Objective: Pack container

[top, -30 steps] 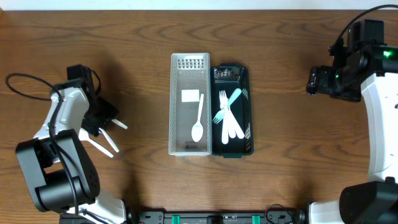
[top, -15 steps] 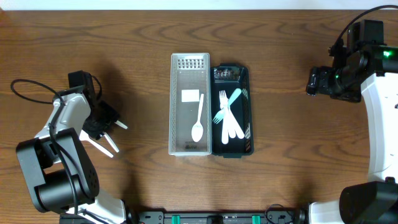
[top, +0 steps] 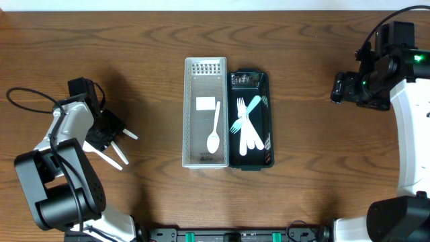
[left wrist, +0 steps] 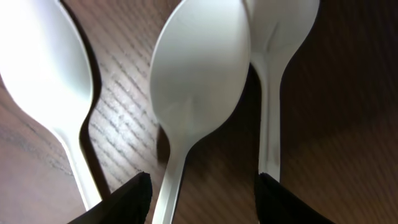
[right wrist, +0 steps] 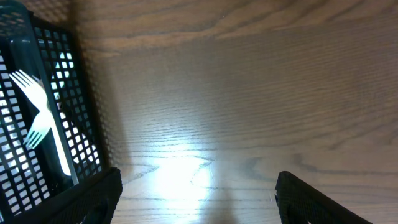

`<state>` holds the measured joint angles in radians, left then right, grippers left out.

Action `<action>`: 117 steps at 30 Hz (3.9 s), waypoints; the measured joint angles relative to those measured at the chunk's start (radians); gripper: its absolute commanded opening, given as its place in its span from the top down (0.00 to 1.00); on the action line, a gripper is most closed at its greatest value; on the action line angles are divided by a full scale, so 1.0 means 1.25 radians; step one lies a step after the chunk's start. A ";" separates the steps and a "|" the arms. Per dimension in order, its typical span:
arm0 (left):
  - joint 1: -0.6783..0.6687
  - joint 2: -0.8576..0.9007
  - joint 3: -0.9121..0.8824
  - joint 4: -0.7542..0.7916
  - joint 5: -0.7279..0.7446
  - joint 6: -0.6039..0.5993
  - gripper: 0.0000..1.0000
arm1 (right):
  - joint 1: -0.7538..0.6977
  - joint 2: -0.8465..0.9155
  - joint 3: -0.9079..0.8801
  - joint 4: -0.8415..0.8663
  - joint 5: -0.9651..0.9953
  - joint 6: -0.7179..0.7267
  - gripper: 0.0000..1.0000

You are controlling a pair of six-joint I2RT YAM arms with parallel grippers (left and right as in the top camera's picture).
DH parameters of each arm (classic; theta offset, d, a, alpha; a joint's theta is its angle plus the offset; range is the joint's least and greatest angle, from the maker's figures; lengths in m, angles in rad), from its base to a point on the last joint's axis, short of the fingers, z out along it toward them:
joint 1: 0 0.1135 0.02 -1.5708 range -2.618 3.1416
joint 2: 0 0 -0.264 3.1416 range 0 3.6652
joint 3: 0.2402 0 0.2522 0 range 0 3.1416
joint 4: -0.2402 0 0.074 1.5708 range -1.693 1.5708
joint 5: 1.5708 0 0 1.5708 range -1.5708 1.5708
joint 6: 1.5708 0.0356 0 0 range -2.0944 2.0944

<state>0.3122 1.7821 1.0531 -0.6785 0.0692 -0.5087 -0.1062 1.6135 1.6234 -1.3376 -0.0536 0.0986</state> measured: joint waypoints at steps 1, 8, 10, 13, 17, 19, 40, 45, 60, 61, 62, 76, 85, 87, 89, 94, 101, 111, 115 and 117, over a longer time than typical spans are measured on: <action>0.000 0.003 0.000 0.003 0.000 0.002 0.45 | 0.000 0.000 0.000 -0.001 0.000 0.000 0.18; 0.000 0.038 0.001 0.012 0.002 0.010 0.45 | 0.000 0.000 0.000 -0.003 0.000 0.000 0.18; 0.000 0.039 0.001 0.013 0.002 0.010 0.45 | 0.000 0.000 0.000 -0.004 0.000 0.000 0.18; 0.000 0.041 0.002 0.012 0.002 0.010 0.45 | 0.000 0.000 0.000 -0.004 0.000 0.000 0.18; 0.000 0.044 0.005 0.011 -0.002 0.008 0.61 | 0.000 0.000 0.000 -0.004 0.000 0.000 0.18; 0.001 0.045 0.006 0.012 -0.004 0.011 0.66 | 0.000 0.000 0.000 -0.004 0.000 0.000 0.18; 0.000 0.045 0.013 -0.009 -0.001 0.013 0.94 | 0.000 0.000 0.000 -0.004 0.000 0.000 0.18; -0.028 -0.017 0.016 -0.120 -0.001 0.017 0.94 | 0.000 0.000 0.000 -0.003 0.000 0.000 0.18; -0.639 -0.356 0.126 -0.139 -0.013 0.186 0.94 | 0.000 0.000 0.000 0.010 0.000 0.000 0.18; -0.673 -0.340 0.126 -0.126 -0.026 0.198 0.94 | 0.000 0.000 0.000 0.009 0.000 0.000 0.18; -0.702 -0.324 0.126 -0.113 -0.036 0.206 0.94 | 0.000 0.000 0.000 0.009 0.000 0.000 0.18; -0.690 -0.074 0.125 -0.006 -0.085 0.222 0.84 | 0.000 0.000 -0.001 -0.001 0.000 0.000 0.18; -0.633 -0.091 0.134 -0.054 -0.092 0.233 0.38 | 0.000 0.000 -0.001 -0.001 0.000 0.000 0.18; -0.634 -0.110 0.160 -0.085 -0.092 0.241 0.38 | 0.000 0.000 -0.001 -0.003 0.000 0.000 0.18; -0.633 -0.143 0.198 -0.111 -0.092 0.245 0.38 | 0.000 0.000 -0.001 -0.004 0.000 0.000 0.18; -0.605 -0.271 0.272 -0.116 -0.097 0.240 0.42 | 0.000 0.000 -0.001 -0.004 0.000 -0.001 0.18; -0.386 -0.365 0.289 -0.166 -0.149 0.084 0.43 | 0.000 0.000 -0.001 -0.004 0.000 -0.002 0.18; -0.110 -0.118 0.283 -0.242 -0.099 -0.325 0.34 | 0.000 0.000 -0.001 -0.013 0.000 -0.004 0.18; -0.076 -0.011 0.279 -0.240 -0.074 -0.409 0.52 | 0.000 0.000 -0.001 -0.021 0.000 -0.004 0.17; -0.068 0.030 0.277 -0.239 -0.066 -0.422 0.52 | 0.000 0.000 -0.001 -0.022 0.000 -0.004 0.17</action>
<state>0.2276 1.8191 1.3994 -0.9768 -0.0128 -1.0367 -0.1062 1.6135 1.6218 -1.3651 -0.0532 0.0937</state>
